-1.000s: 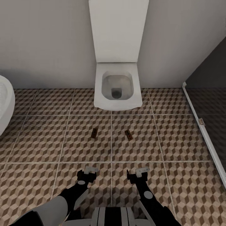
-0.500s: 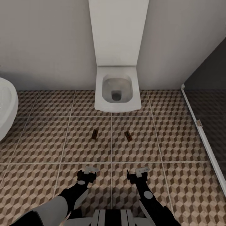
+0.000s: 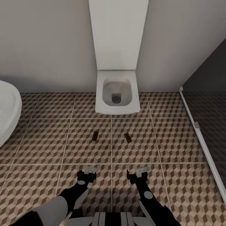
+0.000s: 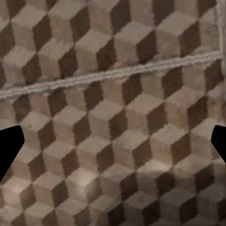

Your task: Take the four mousetraps from the cabinet in the bathroom and place them on the bathroom floor. Make sure all four end up on the same floor surface, and ensure that at least two of them are either under or directly next to the same bathroom sink.

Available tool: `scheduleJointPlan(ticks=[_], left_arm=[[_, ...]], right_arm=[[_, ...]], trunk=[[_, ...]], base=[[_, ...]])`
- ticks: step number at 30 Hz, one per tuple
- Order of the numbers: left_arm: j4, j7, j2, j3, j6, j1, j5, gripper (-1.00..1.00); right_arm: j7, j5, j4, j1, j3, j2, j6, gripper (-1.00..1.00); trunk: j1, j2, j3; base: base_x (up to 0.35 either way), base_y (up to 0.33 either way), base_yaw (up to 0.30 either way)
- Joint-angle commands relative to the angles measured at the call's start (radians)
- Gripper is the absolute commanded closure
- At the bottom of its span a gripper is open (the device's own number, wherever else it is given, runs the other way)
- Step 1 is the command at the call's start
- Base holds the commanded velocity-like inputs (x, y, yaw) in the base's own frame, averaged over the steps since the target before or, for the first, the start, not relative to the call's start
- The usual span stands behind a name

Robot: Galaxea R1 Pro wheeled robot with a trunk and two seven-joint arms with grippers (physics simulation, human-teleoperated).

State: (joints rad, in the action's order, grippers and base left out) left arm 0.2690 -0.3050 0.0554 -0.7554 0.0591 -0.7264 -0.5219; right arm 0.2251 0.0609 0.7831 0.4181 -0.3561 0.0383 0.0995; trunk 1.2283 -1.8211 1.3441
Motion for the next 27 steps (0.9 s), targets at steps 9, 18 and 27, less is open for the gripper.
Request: scheduleJointPlan(ticks=[9,18,27], left_arm=[[0.0,-0.005,0.0,-0.009,0.004,-0.001,-0.01,-1.0],[0.0,-0.005,0.0,-0.009,0.004,-0.001,-0.01,-1.0],[0.0,-0.005,0.0,-0.009,0.004,-0.001,-0.01,-1.0]], right_arm=[[0.007,0.007,-0.001,0.001,-0.004,-0.001,0.03,-1.0],[0.007,0.007,-0.001,0.001,-0.004,-0.002,0.036,-1.0],[0.007,0.007,-0.001,0.001,-0.004,-0.002,0.037,-1.0]], trunk=[[-0.035,0.063,-0.042],[-0.069,0.126,-0.084],[-0.104,0.189,-0.127]], base=[[0.0,0.0,0.0],[0.0,0.0,0.0],[0.0,0.0,0.0]])
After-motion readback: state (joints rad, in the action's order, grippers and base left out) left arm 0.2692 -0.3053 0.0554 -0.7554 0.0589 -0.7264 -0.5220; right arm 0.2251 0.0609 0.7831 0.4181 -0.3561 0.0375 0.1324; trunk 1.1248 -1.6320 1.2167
